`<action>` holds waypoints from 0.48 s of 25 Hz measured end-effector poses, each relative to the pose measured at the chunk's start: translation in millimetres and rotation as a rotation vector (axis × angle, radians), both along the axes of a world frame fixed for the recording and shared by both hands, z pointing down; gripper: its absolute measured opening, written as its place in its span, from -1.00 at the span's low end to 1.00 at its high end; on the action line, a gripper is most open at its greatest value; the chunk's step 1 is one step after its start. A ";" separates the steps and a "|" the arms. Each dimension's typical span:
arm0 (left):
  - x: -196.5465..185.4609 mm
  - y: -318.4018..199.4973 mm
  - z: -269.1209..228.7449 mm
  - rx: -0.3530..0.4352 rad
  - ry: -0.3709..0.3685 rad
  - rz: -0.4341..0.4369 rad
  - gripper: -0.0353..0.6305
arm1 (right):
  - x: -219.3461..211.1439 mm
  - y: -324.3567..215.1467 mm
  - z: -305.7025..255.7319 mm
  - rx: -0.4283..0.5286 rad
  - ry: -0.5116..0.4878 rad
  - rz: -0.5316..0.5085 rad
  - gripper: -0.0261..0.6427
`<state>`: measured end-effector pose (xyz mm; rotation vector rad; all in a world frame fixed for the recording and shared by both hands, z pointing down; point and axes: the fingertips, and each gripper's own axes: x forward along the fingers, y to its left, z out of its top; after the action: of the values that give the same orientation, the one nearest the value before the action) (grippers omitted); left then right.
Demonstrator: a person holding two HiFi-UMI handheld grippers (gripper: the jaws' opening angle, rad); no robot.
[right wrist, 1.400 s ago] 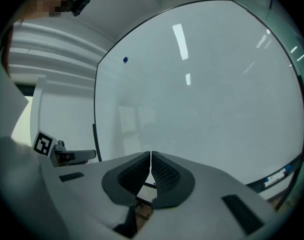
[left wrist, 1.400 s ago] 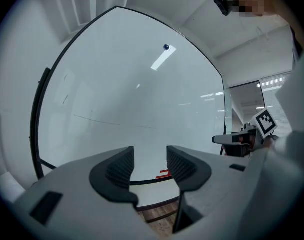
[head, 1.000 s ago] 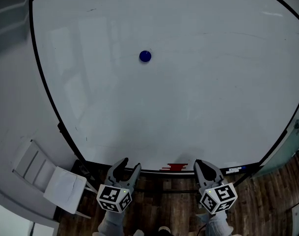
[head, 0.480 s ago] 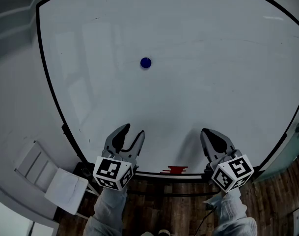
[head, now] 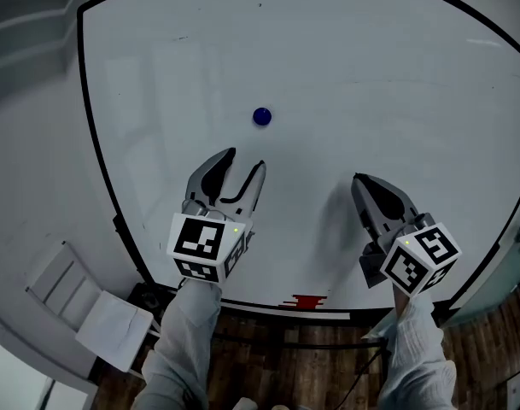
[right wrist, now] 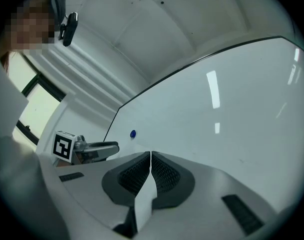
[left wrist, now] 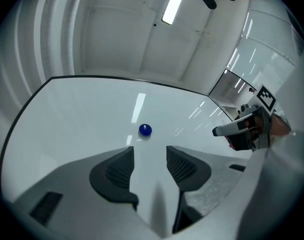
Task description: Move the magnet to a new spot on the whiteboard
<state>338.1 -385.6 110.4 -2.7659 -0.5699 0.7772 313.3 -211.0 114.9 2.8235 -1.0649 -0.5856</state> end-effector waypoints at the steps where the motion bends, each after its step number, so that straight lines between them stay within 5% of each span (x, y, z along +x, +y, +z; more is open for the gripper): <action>1: 1.9 0.4 -8.7 0.008 0.017 -0.015 -0.29 | 1.2 -0.6 -5.5 0.004 0.005 0.000 -0.83; 12: 12.3 20.1 -54.6 0.115 0.135 -0.121 -0.29 | -0.5 -3.3 -24.6 -0.013 0.058 0.016 -0.83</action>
<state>350.4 -365.4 55.8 -2.5922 -0.4041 0.8666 312.8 -214.3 90.4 2.7834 -1.0322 -0.6524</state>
